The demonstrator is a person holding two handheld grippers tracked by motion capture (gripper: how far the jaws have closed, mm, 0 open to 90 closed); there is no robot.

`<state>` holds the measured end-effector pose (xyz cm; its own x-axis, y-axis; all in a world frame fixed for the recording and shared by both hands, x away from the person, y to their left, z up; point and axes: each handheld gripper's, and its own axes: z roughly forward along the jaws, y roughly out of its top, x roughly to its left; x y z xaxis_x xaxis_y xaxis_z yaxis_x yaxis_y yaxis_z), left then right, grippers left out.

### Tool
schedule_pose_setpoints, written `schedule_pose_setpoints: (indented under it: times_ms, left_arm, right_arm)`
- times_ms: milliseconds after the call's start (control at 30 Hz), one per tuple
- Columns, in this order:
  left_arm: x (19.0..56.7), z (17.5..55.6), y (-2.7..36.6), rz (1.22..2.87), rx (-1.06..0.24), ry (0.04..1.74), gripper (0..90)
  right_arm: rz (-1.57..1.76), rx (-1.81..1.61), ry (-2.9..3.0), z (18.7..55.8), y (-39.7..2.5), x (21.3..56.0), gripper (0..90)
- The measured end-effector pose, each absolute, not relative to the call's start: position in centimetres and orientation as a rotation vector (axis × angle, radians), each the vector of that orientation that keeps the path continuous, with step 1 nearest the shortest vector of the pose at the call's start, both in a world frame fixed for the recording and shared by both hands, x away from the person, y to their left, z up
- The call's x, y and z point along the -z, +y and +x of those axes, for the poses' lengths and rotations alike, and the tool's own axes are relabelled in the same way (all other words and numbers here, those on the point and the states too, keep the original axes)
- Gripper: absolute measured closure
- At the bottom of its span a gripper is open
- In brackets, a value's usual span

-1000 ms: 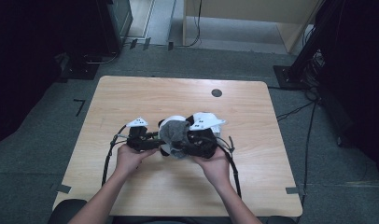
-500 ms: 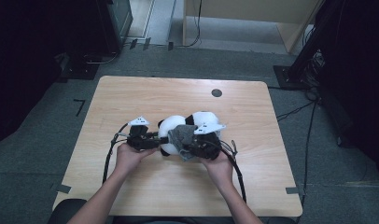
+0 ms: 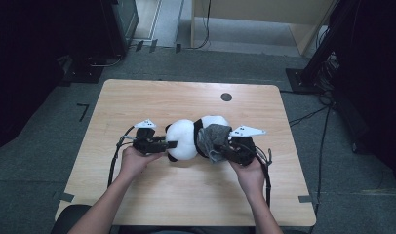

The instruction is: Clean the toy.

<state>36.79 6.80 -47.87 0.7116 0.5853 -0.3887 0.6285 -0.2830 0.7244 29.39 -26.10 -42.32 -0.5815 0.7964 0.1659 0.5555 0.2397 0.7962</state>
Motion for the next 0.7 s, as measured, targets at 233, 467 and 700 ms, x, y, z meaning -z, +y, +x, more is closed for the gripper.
schedule_pose_setpoints:
  times_ms: [233, 467, 700]
  left_arm:
    - [47.8, 36.8, 6.8, 1.971, 0.055, 0.929, 55.0]
    - [47.9, 36.8, 6.8, 1.965, 0.058, 0.933, 54.8]
    - [48.0, 36.9, 6.9, 1.961, 0.06, 0.936, 54.4]
  right_arm:
    - [1.358, -1.254, 2.169, 29.6, -29.0, 42.6, 70.3]
    - [1.441, -1.212, 2.137, 30.7, -30.6, 44.1, 70.4]
    - [1.525, -1.168, 2.089, 31.0, -32.4, 44.0, 70.8]
